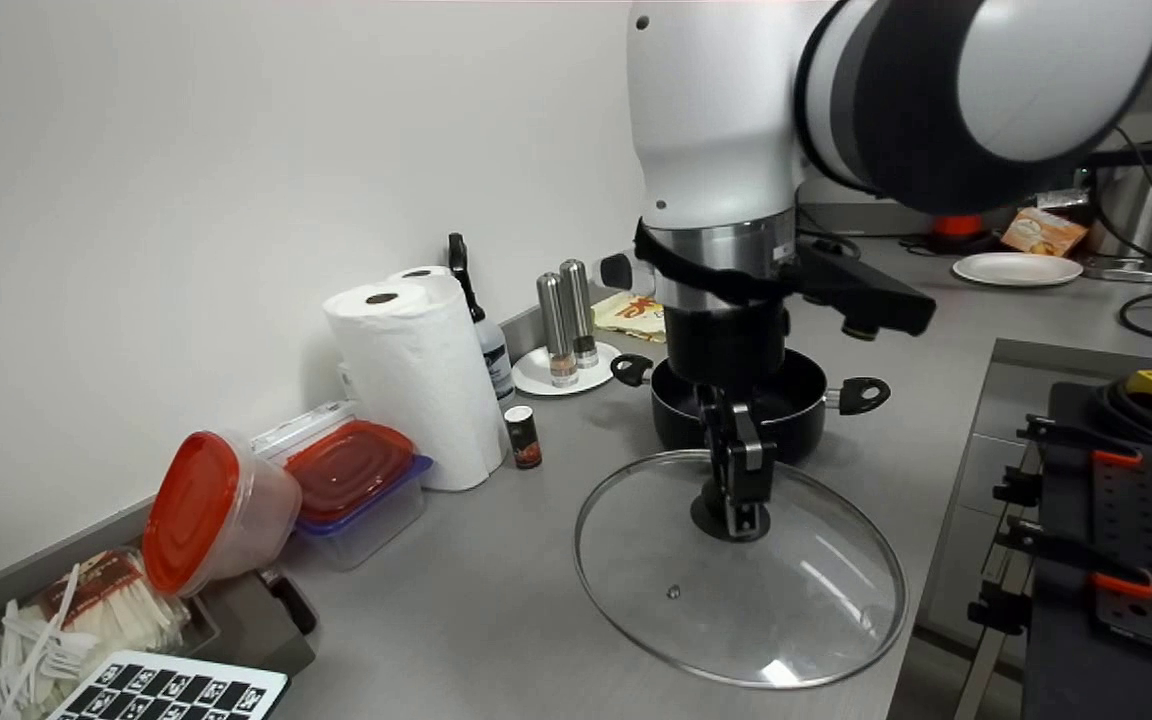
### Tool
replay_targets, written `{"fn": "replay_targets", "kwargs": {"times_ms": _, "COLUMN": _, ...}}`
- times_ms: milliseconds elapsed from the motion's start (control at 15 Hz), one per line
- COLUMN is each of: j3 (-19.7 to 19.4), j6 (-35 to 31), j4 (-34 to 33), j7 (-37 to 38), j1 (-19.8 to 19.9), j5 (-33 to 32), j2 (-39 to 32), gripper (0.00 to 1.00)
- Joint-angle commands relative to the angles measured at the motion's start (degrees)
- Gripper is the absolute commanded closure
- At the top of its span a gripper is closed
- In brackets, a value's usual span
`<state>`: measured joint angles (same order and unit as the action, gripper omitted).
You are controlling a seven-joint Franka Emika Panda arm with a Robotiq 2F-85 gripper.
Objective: Pick up the lid from the pot and put it on the table.
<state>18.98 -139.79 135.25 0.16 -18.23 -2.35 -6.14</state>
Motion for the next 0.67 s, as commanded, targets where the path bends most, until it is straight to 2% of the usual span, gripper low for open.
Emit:
{"fn": "replay_targets", "kwargs": {"times_ms": 0, "j3": 0.88, "j6": -1.64, "j4": -3.84, "j7": 4.44, "j1": -3.48, "j5": -6.27, "j2": -5.05, "gripper": 0.75}}
{"fn": "replay_targets", "kwargs": {"times_ms": 400, "j3": -2.60, "j6": -0.43, "j4": -13.10, "j7": 9.74, "j1": -8.19, "j5": -17.46, "j2": -16.22, "gripper": 0.75}}
{"fn": "replay_targets", "kwargs": {"times_ms": 600, "j3": -4.82, "j6": 0.05, "j4": -17.64, "j7": 9.81, "j1": -9.82, "j5": -19.61, "j2": -21.24, "gripper": 0.75}}
